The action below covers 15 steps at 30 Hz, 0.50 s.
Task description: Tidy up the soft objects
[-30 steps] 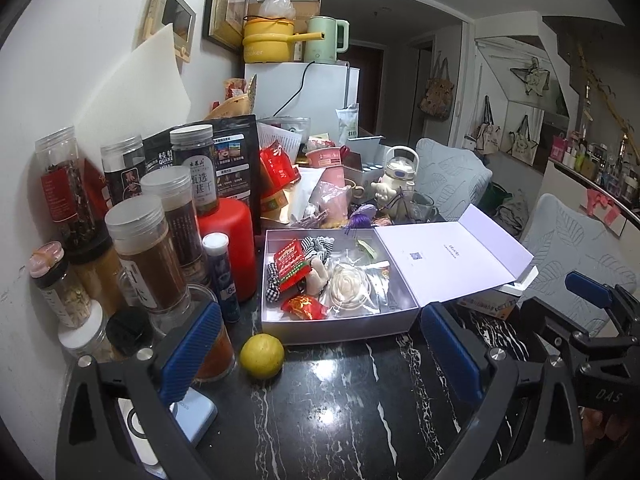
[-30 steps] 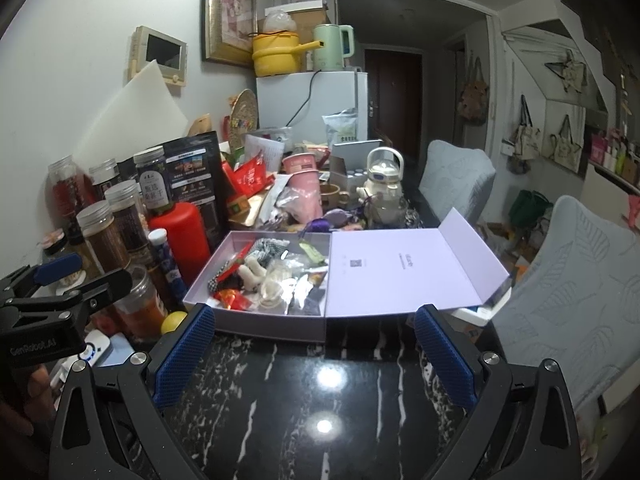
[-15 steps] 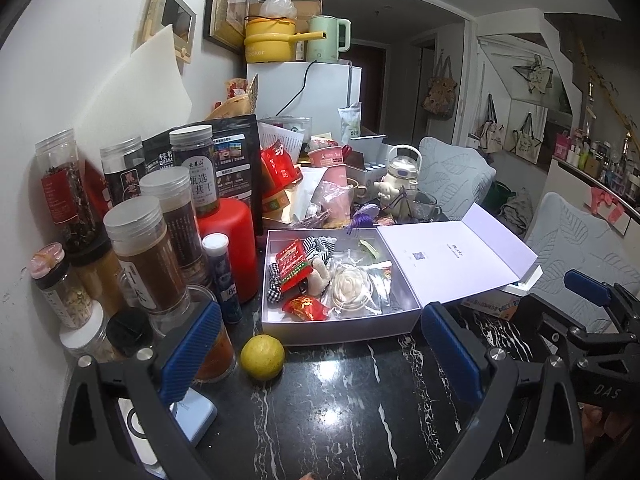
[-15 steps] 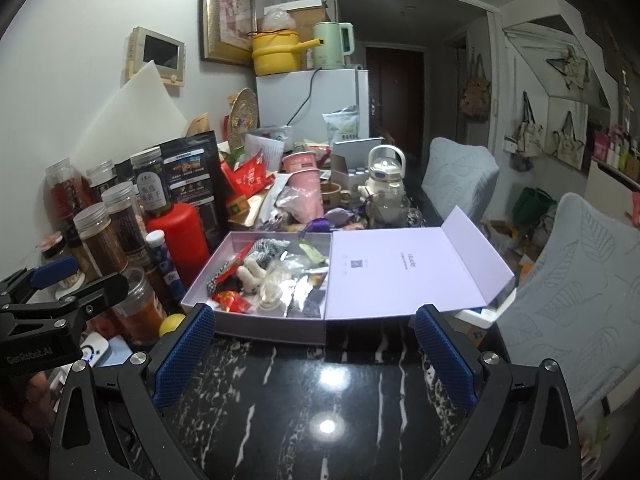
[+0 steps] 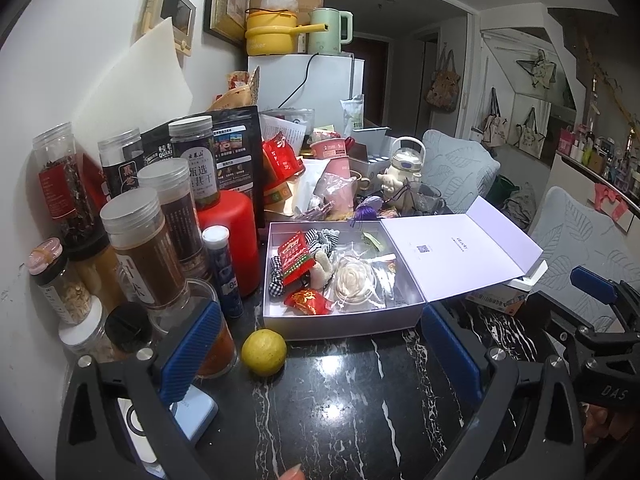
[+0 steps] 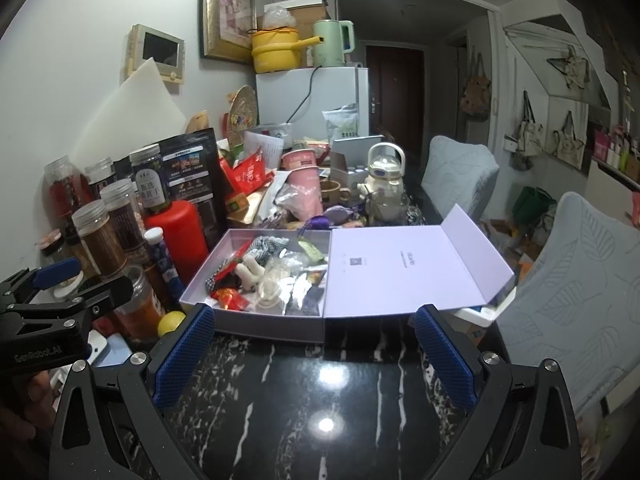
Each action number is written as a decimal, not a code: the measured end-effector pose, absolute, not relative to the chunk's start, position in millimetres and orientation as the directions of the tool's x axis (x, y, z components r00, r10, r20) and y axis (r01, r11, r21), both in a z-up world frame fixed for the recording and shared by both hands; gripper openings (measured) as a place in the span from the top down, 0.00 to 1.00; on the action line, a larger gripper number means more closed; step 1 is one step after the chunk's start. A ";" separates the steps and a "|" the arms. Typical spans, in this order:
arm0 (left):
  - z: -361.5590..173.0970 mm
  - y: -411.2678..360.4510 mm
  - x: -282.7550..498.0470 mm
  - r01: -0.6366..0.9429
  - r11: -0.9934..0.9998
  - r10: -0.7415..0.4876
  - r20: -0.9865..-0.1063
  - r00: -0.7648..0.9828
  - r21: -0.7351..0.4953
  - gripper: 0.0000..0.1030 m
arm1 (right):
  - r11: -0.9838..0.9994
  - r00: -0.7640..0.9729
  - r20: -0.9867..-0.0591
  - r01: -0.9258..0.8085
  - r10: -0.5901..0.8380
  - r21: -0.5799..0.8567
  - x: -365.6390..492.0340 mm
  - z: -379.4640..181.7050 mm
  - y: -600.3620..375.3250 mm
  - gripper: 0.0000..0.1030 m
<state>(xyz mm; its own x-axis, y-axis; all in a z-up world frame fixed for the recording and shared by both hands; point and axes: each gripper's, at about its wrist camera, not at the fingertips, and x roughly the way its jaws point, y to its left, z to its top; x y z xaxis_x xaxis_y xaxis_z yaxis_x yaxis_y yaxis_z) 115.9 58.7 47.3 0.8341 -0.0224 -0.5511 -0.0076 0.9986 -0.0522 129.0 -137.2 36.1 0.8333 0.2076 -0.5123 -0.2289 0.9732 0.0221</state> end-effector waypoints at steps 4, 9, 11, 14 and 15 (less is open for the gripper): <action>46.6 58.3 116.3 -0.004 0.999 -0.025 -0.552 0.833 -0.050 0.01 | 0.973 0.832 -0.515 -0.228 0.206 0.020 128.7 33.7 -136.0 0.01; 45.9 57.7 116.3 0.000 0.999 -0.029 -0.556 0.831 -0.053 0.01 | 0.973 0.832 -0.515 -0.230 0.206 0.019 128.7 33.5 -135.9 0.01; 45.2 57.5 116.7 0.001 0.999 -0.030 -0.557 0.830 -0.052 0.01 | 0.973 0.832 -0.516 -0.229 0.206 0.019 128.7 33.0 -135.7 0.01; 44.3 56.6 116.7 0.003 0.999 -0.032 -0.560 0.828 -0.052 0.01 | 0.973 0.831 -0.517 -0.229 0.205 0.020 129.4 32.2 -135.9 0.01; 44.1 56.5 116.9 0.004 0.999 -0.033 -0.561 0.827 -0.052 0.01 | 0.974 0.831 -0.518 -0.227 0.204 0.019 129.6 31.7 -136.3 0.01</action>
